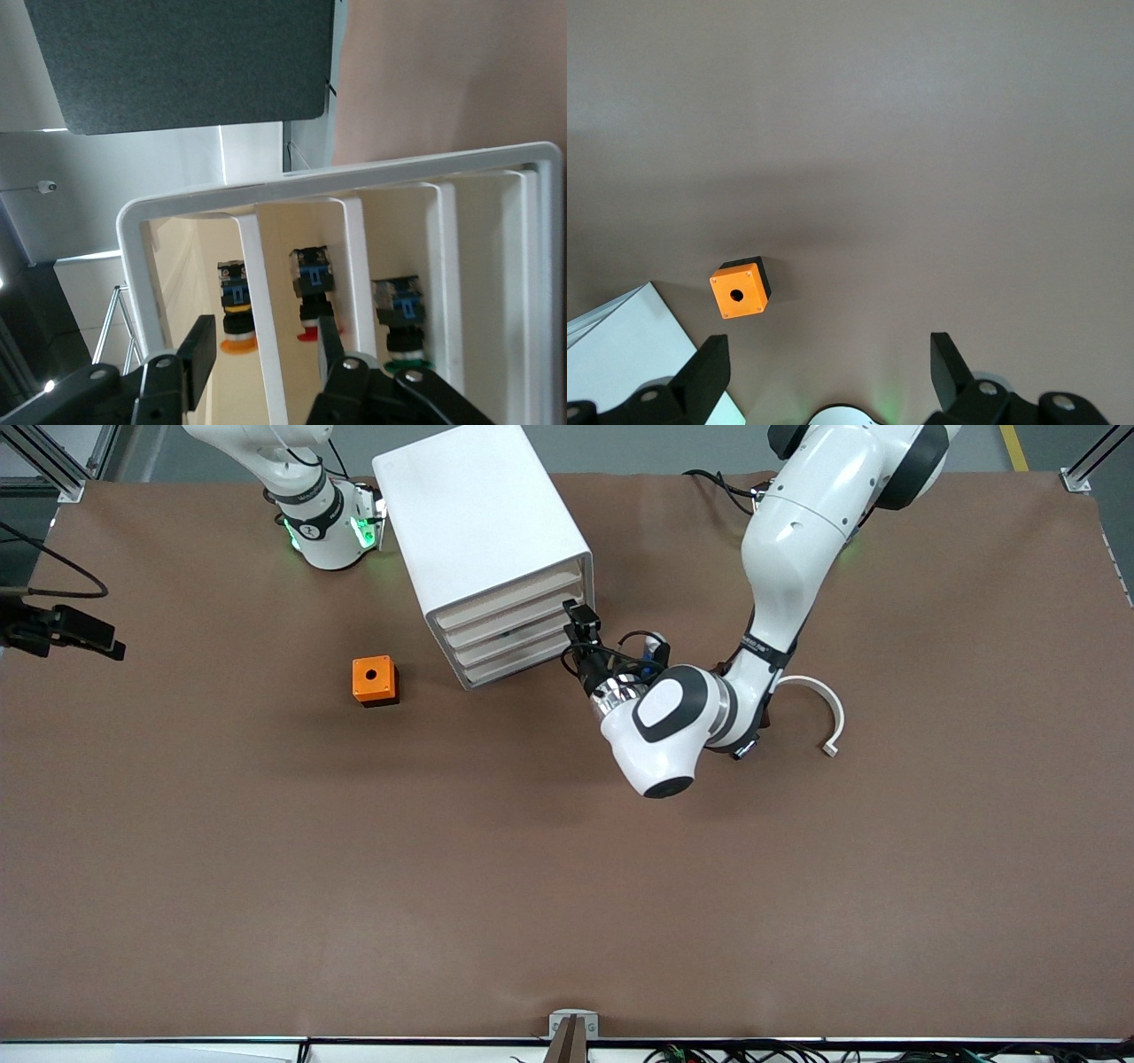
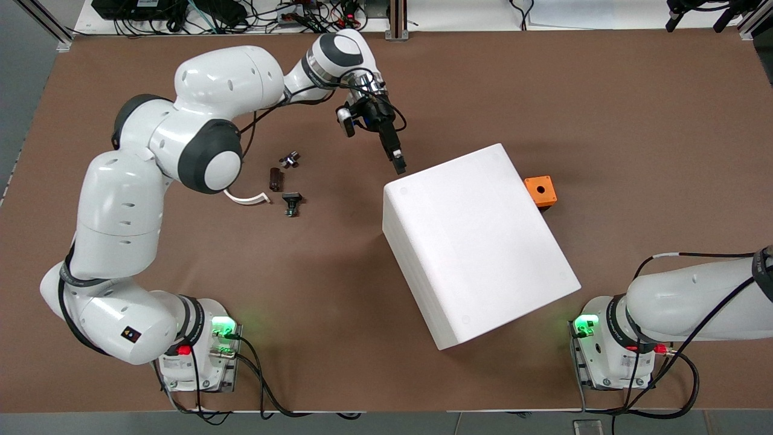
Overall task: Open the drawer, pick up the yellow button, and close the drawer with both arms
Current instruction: 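Pull the drawer open with the left gripper while the right gripper approaches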
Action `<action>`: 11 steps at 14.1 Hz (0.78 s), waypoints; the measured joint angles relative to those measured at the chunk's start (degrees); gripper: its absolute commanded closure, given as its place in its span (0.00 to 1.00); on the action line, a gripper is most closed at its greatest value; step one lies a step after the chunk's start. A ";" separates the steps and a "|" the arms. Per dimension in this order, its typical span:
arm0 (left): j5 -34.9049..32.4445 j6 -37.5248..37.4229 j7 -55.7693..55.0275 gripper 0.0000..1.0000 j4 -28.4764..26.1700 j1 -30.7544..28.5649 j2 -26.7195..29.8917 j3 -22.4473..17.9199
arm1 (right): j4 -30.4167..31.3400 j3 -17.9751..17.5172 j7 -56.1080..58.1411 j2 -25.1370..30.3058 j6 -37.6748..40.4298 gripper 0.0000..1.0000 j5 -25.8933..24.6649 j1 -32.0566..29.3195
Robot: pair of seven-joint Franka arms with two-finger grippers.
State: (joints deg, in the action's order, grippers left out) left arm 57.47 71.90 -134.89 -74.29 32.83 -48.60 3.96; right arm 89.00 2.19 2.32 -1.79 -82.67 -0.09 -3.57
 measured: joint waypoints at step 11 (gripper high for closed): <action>0.02 -2.04 -0.53 0.71 -1.13 4.65 -0.77 0.55 | -1.14 0.30 1.83 -8.09 -2.32 0.00 -1.36 -0.18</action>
State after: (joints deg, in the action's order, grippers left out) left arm 57.49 69.86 -135.42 -75.41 37.48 -49.38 4.51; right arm 87.86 2.49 4.15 -9.88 -85.00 -1.45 -3.75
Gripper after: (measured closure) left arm 0.634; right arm 0.000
